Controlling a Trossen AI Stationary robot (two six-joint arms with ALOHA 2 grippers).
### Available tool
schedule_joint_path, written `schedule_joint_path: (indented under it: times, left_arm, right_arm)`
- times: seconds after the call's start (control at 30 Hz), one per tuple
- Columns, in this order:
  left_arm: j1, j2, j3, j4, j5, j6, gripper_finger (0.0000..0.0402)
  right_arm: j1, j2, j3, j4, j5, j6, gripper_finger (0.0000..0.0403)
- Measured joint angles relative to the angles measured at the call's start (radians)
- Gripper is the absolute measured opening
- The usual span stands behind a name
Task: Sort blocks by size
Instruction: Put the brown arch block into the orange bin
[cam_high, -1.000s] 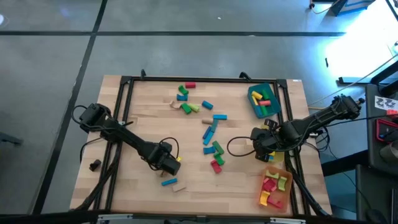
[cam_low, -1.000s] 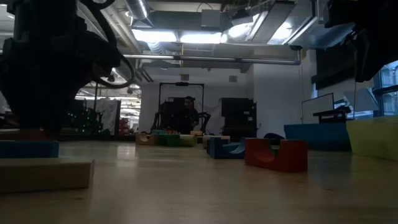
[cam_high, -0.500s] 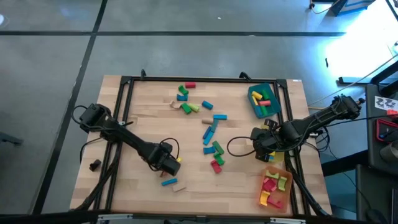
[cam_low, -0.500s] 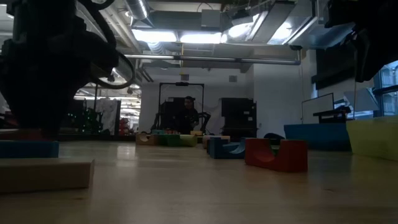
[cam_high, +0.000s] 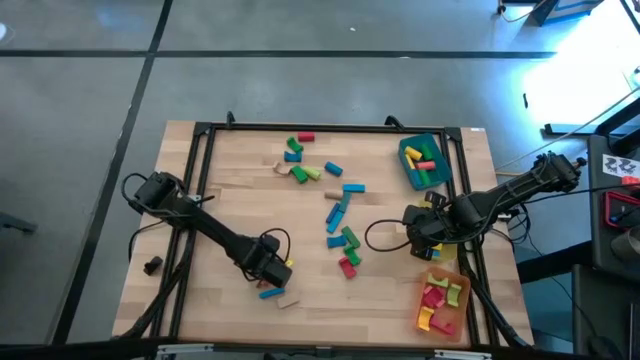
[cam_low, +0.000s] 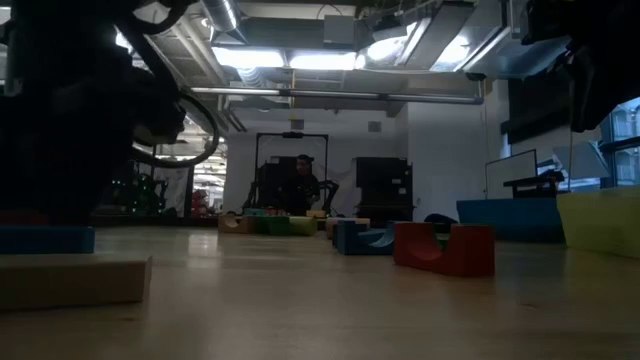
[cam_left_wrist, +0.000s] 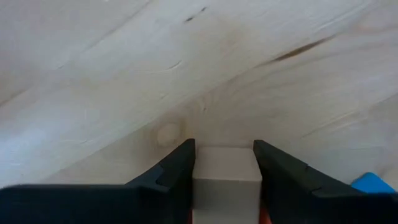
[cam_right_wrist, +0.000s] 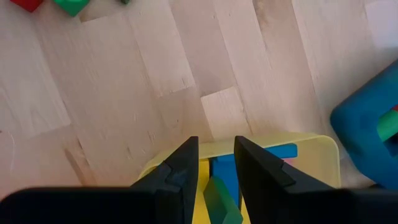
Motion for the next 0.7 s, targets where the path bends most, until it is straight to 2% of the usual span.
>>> schedule_joint_path:
  times: [0.1,0.37,0.7]
  left_arm:
    - [0.000,0.000,0.000,0.000,0.000,0.004,0.0120]
    - [0.007,0.000,0.000,-0.001,0.001,0.015,0.0120]
    - [0.094,-0.045,0.001,0.000,-0.002,0.146,0.0121]
  right_arm:
    - [0.000,0.000,0.000,0.000,0.000,0.000,0.0105]
    - [0.000,0.000,0.000,0.000,0.009,0.000,0.0105]
    - [0.000,0.000,0.000,0.002,0.016,0.000,0.0105]
